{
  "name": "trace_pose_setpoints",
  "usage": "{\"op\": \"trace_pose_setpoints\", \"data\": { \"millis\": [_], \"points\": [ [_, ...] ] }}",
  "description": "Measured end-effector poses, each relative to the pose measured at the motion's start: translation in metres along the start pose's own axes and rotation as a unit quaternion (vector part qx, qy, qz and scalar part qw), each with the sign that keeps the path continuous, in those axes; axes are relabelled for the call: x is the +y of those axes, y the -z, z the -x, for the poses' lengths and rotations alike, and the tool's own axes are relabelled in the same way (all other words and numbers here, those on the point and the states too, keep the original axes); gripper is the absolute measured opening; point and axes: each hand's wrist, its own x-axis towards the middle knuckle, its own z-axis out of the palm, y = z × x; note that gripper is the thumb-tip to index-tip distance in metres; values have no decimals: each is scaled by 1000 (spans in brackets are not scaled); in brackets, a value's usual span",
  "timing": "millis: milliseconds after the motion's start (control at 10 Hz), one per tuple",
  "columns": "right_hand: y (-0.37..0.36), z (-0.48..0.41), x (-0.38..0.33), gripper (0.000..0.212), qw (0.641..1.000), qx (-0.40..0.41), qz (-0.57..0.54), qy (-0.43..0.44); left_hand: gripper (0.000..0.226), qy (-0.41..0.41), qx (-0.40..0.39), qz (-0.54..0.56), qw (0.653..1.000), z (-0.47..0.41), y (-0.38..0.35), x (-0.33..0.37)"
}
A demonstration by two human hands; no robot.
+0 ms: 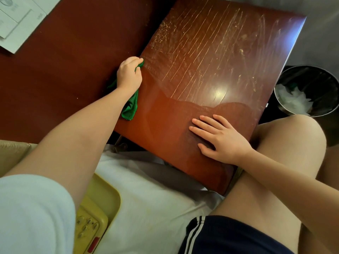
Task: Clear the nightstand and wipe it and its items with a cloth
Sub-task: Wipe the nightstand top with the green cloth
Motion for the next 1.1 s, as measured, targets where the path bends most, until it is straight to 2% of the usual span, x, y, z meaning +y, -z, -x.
{"op": "trace_pose_setpoints", "data": {
  "millis": [400,700,800,900,1000,1100],
  "points": [
    [2,0,0,53,1000,-24,10,-11,36,-121,-23,7,992,53,1,7],
    [2,-1,-1,52,1000,-16,10,-9,37,-257,-110,58,958,139,5,33],
    [2,0,-2,53,1000,-15,14,-9,35,-274,-131,70,950,140,5,31],
    [1,-1,-2,52,1000,-13,12,-8,34,-275,-131,78,949,128,6,29],
    [2,0,-2,52,1000,-14,12,-8,34,-243,-104,61,962,106,5,22],
    [2,-1,-2,52,1000,-8,14,-5,35,-176,-77,39,980,76,2,14]
  ]
}}
